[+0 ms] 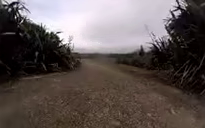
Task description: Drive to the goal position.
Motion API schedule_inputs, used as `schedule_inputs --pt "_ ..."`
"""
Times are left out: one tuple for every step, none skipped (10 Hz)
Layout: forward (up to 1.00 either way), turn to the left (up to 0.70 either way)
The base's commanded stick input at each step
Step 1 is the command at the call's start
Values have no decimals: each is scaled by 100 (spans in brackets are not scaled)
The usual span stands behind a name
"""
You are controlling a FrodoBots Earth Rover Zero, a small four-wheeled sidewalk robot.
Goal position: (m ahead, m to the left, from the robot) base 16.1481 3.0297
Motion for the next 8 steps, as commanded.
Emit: schedule_inputs --pt "85 0" --pt "85 0" --pt "85 -10" --pt "85 -22" --pt "85 0" --pt "85 0" --pt "85 0" --pt "85 0"
